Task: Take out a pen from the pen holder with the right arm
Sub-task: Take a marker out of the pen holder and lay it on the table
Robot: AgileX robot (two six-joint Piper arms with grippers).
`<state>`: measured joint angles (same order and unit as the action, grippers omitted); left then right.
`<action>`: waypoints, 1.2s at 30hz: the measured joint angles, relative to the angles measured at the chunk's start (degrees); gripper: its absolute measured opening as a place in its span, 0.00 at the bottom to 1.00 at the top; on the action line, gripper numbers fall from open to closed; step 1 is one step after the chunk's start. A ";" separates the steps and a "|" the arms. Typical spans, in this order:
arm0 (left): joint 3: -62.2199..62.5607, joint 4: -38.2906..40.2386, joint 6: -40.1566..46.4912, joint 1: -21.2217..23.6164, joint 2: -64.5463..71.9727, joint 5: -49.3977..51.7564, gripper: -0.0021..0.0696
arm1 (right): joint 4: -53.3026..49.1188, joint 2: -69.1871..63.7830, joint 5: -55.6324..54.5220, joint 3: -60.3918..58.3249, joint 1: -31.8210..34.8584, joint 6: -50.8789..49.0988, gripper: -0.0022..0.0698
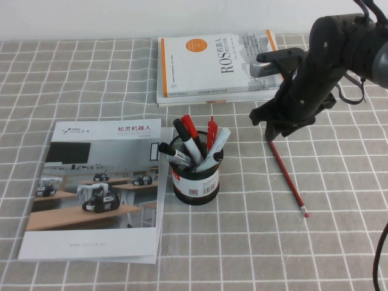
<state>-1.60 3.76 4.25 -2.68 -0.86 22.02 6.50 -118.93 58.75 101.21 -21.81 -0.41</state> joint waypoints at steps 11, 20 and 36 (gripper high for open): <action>0.00 0.00 0.00 0.00 0.00 0.00 0.02 | -0.26 4.11 1.85 -0.11 0.08 0.00 0.32; 0.00 0.00 0.00 0.00 0.00 0.00 0.02 | -0.60 16.59 8.07 -0.11 0.08 3.92 0.03; 0.00 0.00 0.00 0.00 0.00 0.00 0.02 | -0.94 47.31 9.42 -19.16 0.08 4.32 0.01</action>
<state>-1.60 3.76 4.25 -2.68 -0.86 22.02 5.56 -71.61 68.16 82.05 -21.72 3.91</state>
